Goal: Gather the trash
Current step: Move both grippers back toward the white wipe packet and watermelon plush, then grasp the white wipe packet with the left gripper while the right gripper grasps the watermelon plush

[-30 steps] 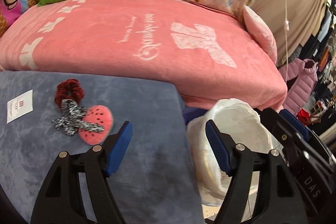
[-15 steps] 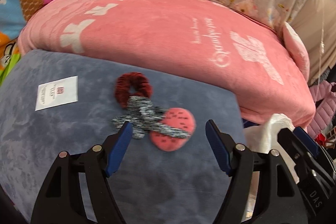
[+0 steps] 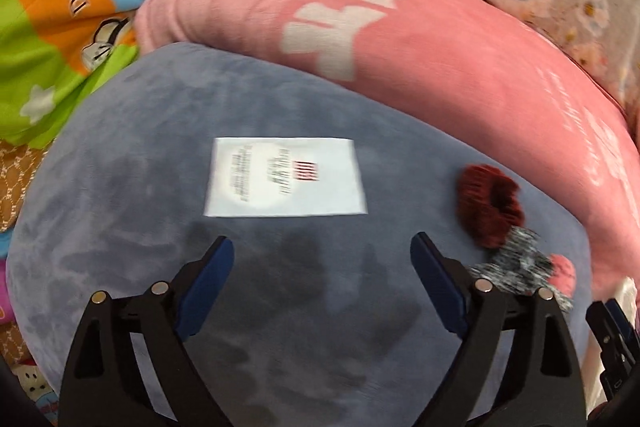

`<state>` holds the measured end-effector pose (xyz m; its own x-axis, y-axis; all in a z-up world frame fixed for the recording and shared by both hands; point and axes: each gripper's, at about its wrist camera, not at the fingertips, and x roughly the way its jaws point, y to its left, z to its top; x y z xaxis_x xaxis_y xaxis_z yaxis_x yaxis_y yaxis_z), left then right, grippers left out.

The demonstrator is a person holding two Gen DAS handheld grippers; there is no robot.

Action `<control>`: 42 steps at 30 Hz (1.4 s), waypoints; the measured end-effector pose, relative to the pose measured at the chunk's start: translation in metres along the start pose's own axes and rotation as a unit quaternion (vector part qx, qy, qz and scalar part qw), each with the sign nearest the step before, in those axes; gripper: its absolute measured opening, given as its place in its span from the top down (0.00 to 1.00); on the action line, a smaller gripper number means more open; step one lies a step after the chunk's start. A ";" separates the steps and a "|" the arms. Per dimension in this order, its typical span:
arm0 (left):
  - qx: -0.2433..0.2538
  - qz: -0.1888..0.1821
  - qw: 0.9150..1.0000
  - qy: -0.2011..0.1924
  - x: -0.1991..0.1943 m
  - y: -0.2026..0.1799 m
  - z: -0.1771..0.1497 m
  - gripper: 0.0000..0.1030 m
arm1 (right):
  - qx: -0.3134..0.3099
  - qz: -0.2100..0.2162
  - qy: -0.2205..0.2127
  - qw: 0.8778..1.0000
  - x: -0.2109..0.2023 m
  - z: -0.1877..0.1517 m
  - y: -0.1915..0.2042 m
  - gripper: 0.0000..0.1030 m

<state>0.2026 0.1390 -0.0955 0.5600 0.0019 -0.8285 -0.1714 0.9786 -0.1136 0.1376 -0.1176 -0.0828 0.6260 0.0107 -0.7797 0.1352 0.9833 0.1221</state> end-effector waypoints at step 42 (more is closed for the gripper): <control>0.048 -0.133 0.989 -0.038 -0.059 -0.049 0.032 0.99 | 0.018 0.034 -0.067 0.997 -0.053 0.032 0.003 0.78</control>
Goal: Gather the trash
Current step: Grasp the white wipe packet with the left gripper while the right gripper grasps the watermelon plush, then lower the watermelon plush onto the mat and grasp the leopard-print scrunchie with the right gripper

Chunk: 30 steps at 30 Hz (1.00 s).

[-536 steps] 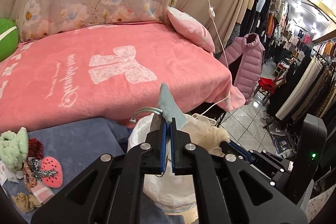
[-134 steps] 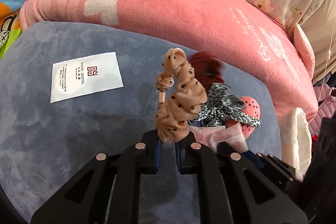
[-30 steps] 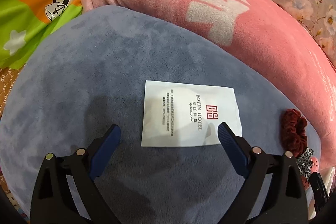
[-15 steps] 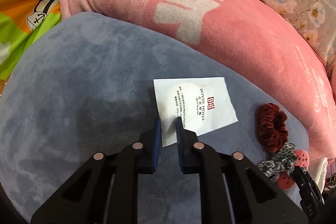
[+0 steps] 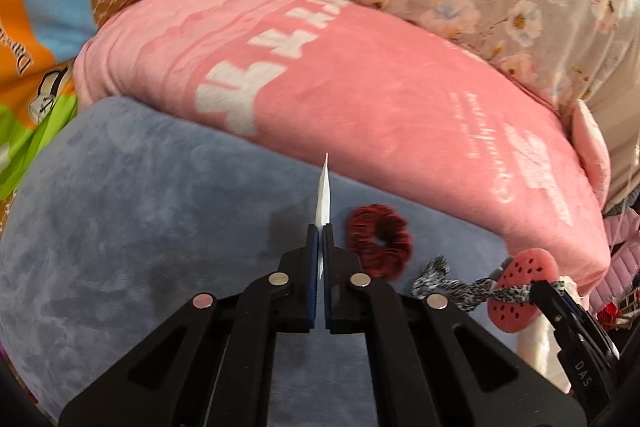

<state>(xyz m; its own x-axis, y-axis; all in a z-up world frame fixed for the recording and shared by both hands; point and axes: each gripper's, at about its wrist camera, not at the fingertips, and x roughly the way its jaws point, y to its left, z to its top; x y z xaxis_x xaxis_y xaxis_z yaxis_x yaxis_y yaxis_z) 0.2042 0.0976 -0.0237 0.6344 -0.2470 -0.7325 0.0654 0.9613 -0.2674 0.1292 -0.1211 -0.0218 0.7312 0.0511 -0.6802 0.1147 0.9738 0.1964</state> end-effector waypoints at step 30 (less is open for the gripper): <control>0.089 -0.066 0.993 0.040 -0.007 -0.106 -0.056 0.99 | 0.063 -0.020 0.068 0.995 0.000 -0.090 -0.082 0.53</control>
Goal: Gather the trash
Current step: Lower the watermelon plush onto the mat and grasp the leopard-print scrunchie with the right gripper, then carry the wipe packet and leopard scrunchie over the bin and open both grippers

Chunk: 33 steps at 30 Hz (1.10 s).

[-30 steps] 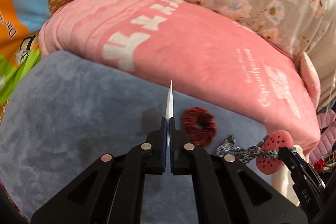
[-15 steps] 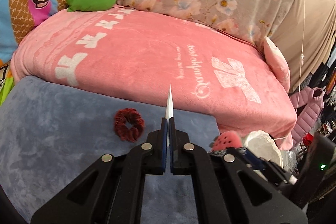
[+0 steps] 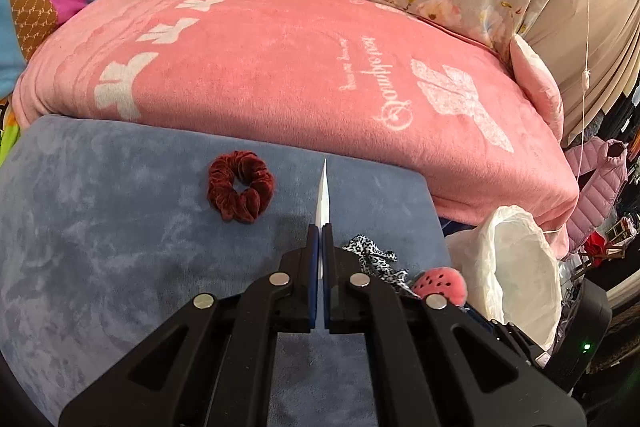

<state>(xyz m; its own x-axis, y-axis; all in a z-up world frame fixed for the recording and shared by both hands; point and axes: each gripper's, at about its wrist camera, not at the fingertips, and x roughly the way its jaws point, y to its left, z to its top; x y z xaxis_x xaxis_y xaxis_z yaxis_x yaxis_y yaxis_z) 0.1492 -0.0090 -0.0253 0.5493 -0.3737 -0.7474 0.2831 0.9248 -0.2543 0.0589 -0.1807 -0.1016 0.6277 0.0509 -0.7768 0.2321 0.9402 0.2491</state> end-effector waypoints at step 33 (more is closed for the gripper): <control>0.010 0.014 1.000 -0.016 -0.015 0.009 0.018 0.99 | -0.051 0.029 -0.023 0.998 0.001 0.048 0.045 0.86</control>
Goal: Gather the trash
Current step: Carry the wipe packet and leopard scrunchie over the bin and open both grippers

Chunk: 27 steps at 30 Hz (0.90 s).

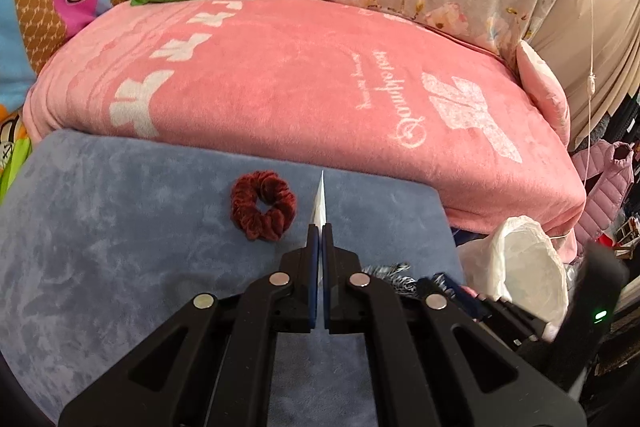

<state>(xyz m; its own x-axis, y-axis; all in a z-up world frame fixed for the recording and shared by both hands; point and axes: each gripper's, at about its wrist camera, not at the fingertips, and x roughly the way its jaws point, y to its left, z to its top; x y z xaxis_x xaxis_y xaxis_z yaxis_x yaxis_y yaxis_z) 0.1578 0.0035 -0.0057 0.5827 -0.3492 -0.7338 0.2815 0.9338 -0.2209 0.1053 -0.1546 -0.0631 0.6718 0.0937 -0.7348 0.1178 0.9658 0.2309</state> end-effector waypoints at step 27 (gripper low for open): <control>0.078 -0.193 0.977 0.053 0.004 -0.211 -0.014 0.99 | 0.094 -0.159 -0.086 0.979 -0.140 0.022 -0.164 0.86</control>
<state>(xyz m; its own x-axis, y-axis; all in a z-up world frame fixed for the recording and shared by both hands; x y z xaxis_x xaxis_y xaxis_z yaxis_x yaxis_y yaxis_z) 0.0902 -0.1934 0.0294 0.3306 -0.6556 -0.6789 0.5823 0.7078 -0.4000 0.0077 -0.3314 0.0161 0.6910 -0.2615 -0.6739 0.4617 0.8770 0.1331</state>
